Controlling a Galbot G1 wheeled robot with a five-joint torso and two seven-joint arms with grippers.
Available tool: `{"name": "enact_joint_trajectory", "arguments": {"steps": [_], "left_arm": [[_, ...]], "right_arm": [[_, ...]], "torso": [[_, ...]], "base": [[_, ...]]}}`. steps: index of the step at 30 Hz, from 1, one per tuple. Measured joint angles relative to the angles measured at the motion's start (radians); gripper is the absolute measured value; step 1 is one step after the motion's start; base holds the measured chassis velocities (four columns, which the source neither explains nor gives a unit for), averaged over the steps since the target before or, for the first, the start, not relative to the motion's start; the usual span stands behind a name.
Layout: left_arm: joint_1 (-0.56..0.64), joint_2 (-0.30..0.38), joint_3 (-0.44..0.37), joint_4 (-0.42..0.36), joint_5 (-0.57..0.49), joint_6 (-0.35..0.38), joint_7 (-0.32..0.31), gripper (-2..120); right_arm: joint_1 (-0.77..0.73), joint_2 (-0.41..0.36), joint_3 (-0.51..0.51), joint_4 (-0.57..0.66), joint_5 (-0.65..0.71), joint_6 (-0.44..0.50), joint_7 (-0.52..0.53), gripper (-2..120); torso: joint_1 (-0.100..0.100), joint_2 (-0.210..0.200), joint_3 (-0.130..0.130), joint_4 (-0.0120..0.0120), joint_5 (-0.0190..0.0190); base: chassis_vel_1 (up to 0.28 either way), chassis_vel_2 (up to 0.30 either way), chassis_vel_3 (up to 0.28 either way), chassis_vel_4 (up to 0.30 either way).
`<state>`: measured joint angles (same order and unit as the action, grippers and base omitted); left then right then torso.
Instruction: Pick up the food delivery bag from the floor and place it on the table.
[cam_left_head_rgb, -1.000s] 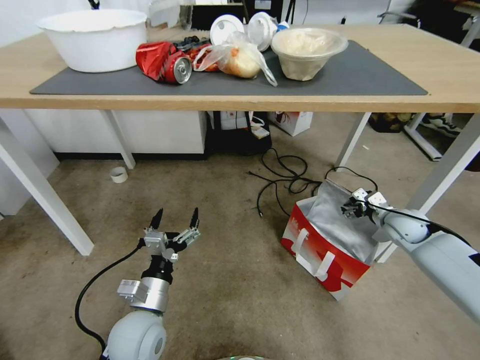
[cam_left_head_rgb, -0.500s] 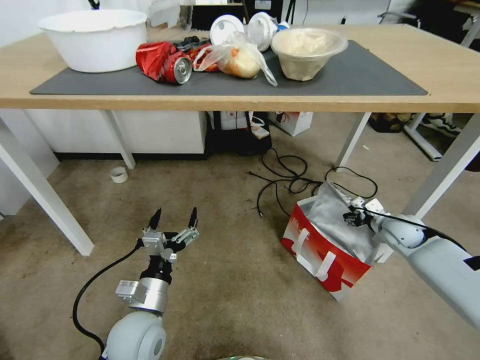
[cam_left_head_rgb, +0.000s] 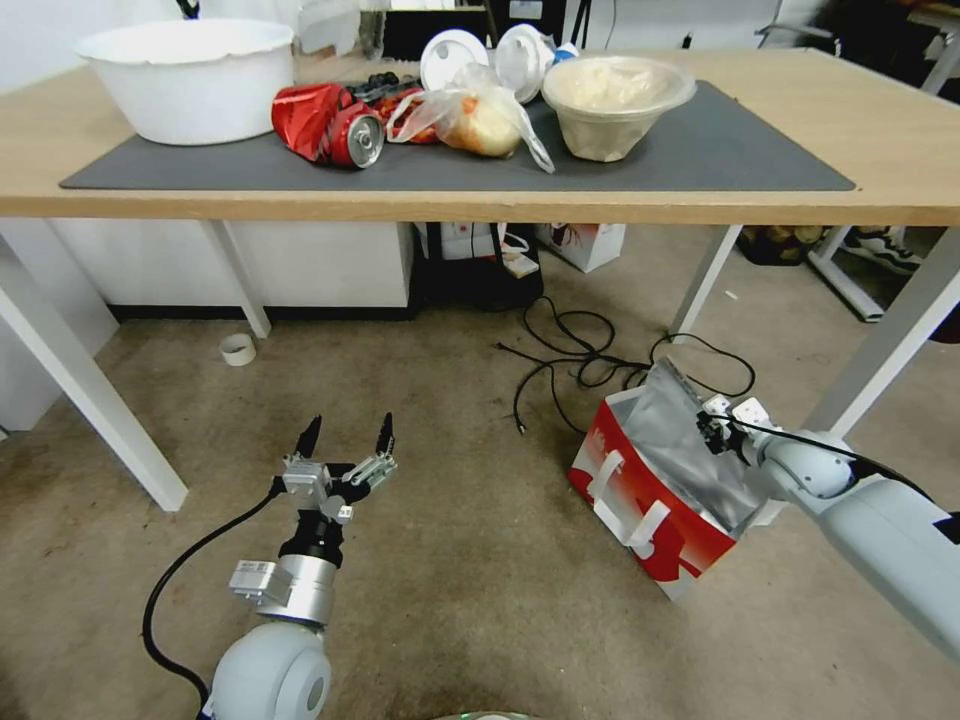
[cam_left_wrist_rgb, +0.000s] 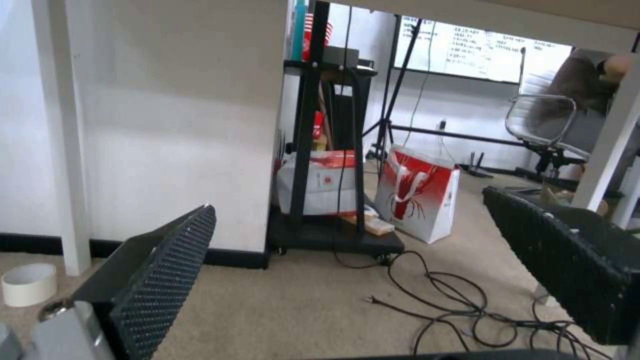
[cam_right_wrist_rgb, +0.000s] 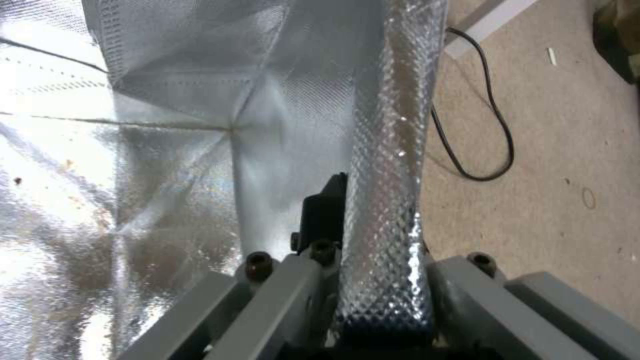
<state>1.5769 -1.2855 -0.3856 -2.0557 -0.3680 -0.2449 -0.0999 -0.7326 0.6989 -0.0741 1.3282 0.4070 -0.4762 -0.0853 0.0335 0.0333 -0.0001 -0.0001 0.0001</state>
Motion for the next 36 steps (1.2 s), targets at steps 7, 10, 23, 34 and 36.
{"name": "enact_joint_trajectory", "arguments": {"steps": [7, 10, 23, 34, 36], "left_arm": [[0.0, -0.001, -0.001, -0.002, 0.0, -0.002, -0.002, 100], [0.002, 0.0, -0.001, -0.009, 0.001, 0.001, -0.001, 100], [0.001, 0.004, -0.004, -0.018, -0.001, 0.004, -0.002, 100], [0.004, 0.005, -0.011, -0.026, -0.001, 0.006, -0.003, 100], [0.006, 0.005, -0.012, -0.029, -0.002, 0.006, -0.004, 100]], "right_arm": [[-0.005, -0.008, 0.002, 0.021, 0.016, 0.012, -0.011, 0], [-0.016, -0.019, 0.02, 0.039, 0.002, 0.077, -0.073, 0], [-0.039, -0.106, 0.042, 0.242, 0.097, 0.203, -0.223, 0], [-0.055, -0.234, 0.031, 0.432, 0.183, 0.224, -0.435, 0], [-0.055, -0.256, 0.044, 0.46, 0.216, 0.225, -0.504, 0]], "torso": [[0.0, 0.0, 0.0, 0.0, -0.0001], [0.0, 0.0, 0.0, -0.0001, 0.0], [0.0, 0.0, 0.0, 0.0001, -0.0001], [0.0, 0.0, 0.0, -0.0001, -0.0002], [0.0, 0.0, 0.0, 0.0, 0.0]], "base": [[0.0, 0.0, 0.0, 0.0], [0.0, 0.0, 0.0, 0.0], [0.0, 0.0, 0.0, 0.0], [0.0, 0.0, 0.0, 0.0], [0.0, 0.0, 0.0, 0.0]]}}
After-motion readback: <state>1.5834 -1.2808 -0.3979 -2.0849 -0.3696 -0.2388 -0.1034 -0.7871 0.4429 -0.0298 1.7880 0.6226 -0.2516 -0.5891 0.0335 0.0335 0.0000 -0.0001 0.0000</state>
